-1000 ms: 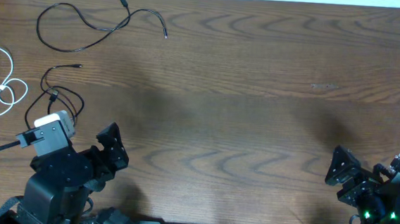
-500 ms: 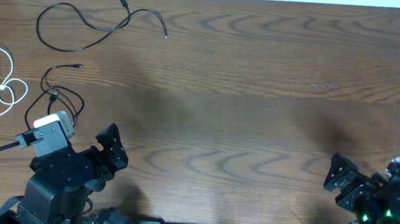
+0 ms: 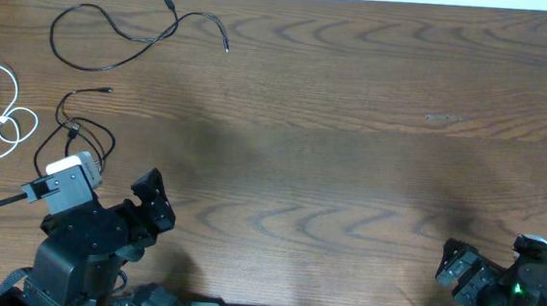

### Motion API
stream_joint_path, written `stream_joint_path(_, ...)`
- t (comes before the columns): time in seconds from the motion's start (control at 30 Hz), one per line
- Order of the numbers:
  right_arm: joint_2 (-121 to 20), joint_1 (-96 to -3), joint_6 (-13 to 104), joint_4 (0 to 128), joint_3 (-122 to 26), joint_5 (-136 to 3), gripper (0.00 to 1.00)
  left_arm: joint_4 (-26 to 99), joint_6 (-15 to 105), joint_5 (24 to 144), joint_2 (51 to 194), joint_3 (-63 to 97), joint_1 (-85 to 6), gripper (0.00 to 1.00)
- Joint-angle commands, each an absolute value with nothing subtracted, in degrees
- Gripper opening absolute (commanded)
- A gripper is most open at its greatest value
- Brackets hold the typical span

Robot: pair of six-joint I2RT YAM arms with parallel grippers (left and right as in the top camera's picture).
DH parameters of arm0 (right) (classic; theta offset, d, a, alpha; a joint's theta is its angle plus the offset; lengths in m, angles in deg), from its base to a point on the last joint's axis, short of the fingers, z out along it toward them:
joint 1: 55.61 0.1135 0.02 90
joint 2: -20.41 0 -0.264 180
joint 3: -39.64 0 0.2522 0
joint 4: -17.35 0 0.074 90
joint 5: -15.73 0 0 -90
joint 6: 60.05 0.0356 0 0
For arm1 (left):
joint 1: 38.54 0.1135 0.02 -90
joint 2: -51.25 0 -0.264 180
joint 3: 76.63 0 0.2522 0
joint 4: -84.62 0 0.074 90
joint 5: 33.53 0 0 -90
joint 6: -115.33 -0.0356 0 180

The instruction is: Untangle cables

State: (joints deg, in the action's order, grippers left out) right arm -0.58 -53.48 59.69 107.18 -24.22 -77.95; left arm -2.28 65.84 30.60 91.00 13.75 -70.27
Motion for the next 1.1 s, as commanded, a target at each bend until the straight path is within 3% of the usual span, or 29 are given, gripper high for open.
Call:
stream_joint_path(0.0,-0.93,-52.89,60.21,107.32,-24.03,-78.63,0.99,-2.46,66.34,29.4,91.28,13.95,-70.49,0.98)
stream_joint_path(0.83,1.19,-53.59,60.32,106.59,-23.63,-80.13,0.99,-2.46,66.34,29.4,91.28,13.95,-70.49,0.98)
stream_joint_path(1.07,5.62,-54.55,56.41,87.67,-16.99,-79.87,0.99,-2.46,66.34,29.4,91.28,13.95,-70.49,0.98)
